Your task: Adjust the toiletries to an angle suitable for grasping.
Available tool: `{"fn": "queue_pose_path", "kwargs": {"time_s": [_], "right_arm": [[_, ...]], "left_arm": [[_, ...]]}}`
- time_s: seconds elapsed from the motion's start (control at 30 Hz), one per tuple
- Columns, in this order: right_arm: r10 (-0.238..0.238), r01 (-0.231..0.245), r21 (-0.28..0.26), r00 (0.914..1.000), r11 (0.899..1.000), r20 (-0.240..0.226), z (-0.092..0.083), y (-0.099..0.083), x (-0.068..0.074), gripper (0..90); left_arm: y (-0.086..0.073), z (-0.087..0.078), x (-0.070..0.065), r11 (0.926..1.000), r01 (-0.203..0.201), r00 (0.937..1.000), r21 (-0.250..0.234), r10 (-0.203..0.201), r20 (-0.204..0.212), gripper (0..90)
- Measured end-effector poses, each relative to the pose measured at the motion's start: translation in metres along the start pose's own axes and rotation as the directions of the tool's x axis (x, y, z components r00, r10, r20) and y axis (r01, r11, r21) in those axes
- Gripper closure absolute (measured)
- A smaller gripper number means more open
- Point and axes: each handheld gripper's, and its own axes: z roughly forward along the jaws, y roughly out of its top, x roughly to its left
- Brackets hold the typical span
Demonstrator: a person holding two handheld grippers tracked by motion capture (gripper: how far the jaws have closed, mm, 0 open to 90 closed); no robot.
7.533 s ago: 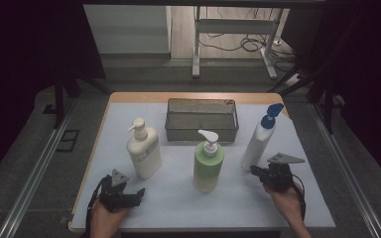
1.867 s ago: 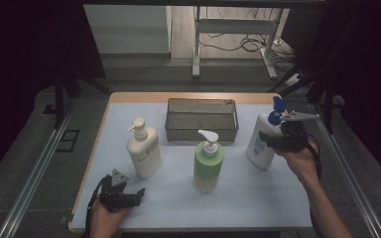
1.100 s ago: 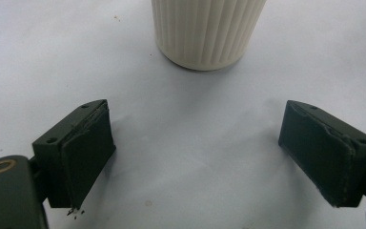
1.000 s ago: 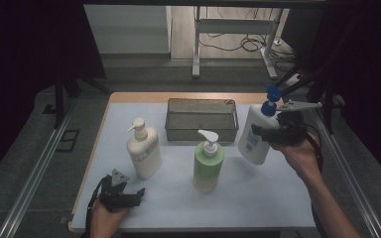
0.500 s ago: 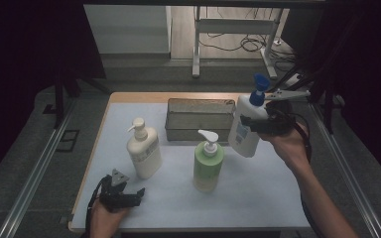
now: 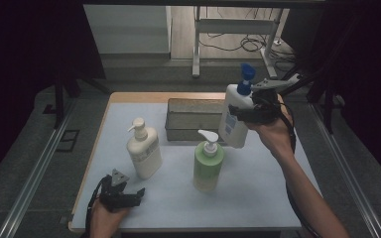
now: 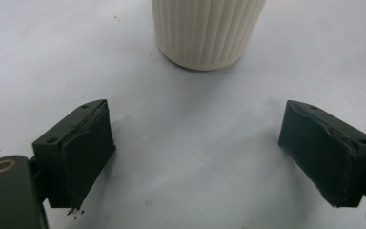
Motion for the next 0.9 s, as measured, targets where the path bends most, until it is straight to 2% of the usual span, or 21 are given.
{"fn": "queue_pose_path", "kwargs": {"time_s": [0.37,0.9], "right_arm": [[0.014,-0.014,-0.013,0.9999,1.000,0.010,0.021,0.015,0.008,39.9],[0.045,-0.043,-0.046,0.9976,0.998,0.052,0.056,0.034,0.017,40.1]], "left_arm": [[0.000,0.000,0.000,1.0000,0.000,1.0000,0.001,0.000,0.000,10.8],[0.000,0.000,0.000,1.0000,0.000,1.0000,0.000,0.000,0.000,10.8]]}}
